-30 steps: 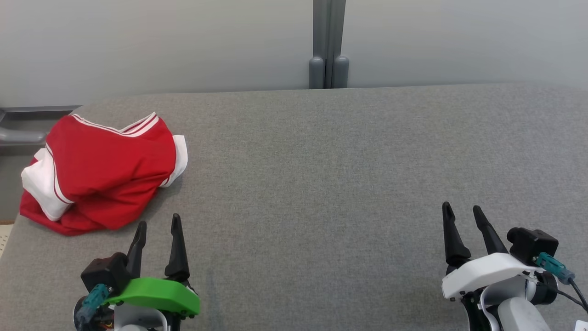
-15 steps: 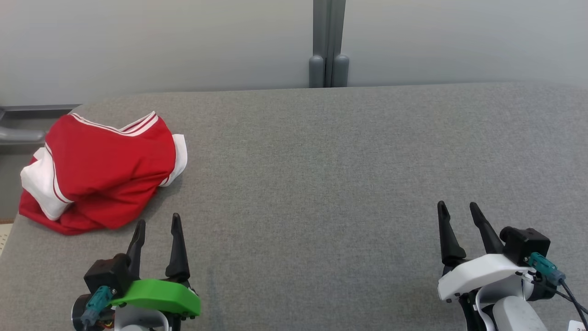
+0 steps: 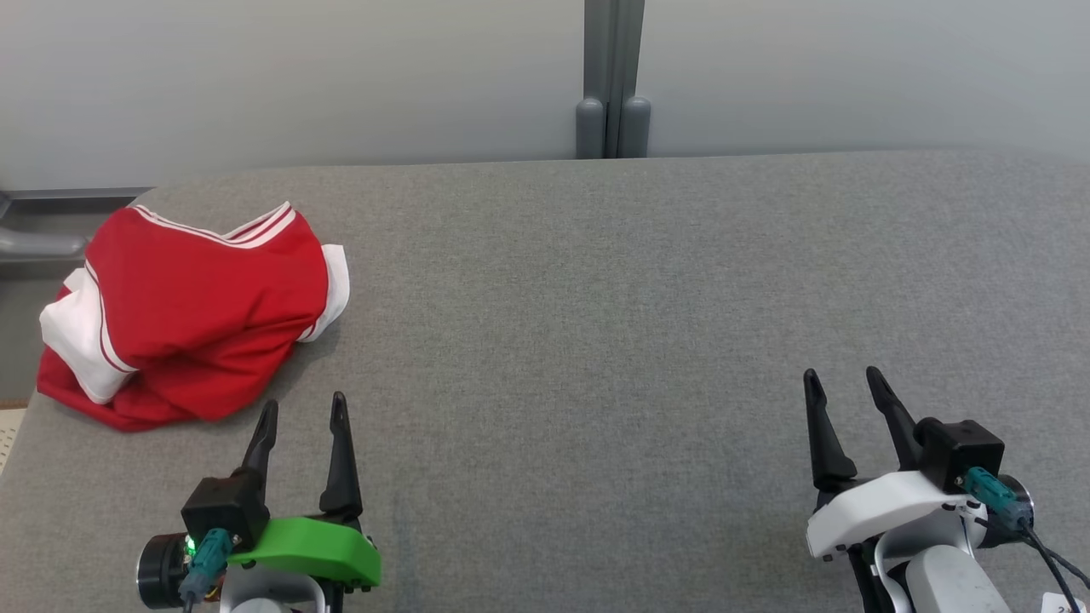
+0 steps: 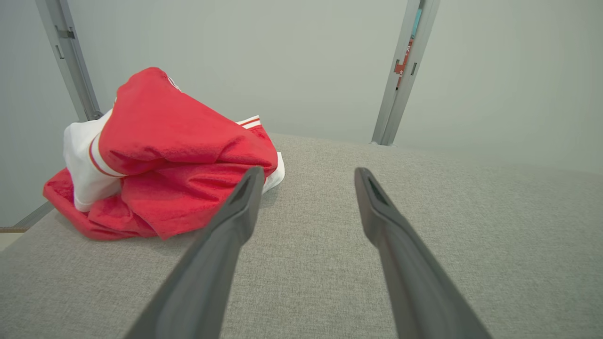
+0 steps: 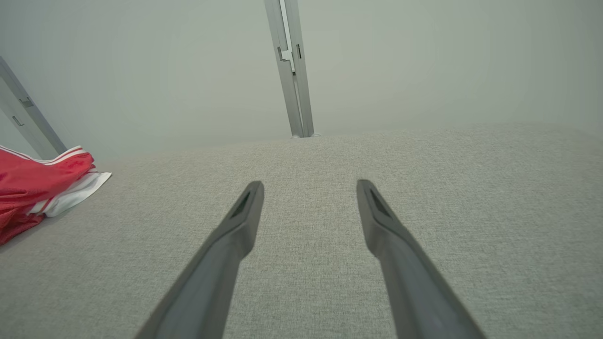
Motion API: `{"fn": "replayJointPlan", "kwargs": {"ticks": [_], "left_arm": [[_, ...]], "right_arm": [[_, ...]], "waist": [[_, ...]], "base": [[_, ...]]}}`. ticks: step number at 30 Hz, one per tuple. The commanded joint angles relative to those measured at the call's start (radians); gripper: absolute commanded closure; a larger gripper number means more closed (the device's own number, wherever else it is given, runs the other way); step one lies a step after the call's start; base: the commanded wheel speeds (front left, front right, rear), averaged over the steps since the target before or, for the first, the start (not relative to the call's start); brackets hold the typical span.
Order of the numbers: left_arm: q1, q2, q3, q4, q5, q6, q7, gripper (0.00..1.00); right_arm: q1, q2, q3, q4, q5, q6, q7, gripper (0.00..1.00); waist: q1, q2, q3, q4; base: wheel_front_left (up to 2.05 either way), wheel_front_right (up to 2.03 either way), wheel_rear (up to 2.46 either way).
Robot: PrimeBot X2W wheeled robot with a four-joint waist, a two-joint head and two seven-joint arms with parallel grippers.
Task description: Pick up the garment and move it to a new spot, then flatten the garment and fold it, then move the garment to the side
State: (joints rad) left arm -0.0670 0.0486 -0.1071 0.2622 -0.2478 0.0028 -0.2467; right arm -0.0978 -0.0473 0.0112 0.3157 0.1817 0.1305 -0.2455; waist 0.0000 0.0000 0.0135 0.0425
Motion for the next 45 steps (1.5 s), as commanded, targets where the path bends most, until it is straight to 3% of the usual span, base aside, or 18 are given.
{"fn": "replayJointPlan", "kwargs": {"ticks": [1,24,45], "left_arm": [[-0.013,0.003,-0.004,0.0,0.017,0.008,-0.008,0.0],[-0.003,0.003,-0.009,0.011,0.028,0.015,-0.018,0.0],[0.007,0.003,0.014,0.014,0.048,0.011,-0.018,0.0]], "right_arm": [[-0.012,-0.005,0.002,-0.001,-0.022,0.0,-0.009,0.0],[0.008,-0.005,0.003,-0.002,-0.063,0.0,-0.021,0.0],[0.024,-0.005,0.006,-0.017,-0.044,0.0,-0.02,0.0]], "waist": [[0.0,0.0,0.0,0.0],[0.0,0.0,-0.015,0.023],[0.0,0.0,-0.015,0.306]], "base": [[0.0,0.0,0.0],[0.0,0.0,0.0],[0.0,0.0,0.0]]}}
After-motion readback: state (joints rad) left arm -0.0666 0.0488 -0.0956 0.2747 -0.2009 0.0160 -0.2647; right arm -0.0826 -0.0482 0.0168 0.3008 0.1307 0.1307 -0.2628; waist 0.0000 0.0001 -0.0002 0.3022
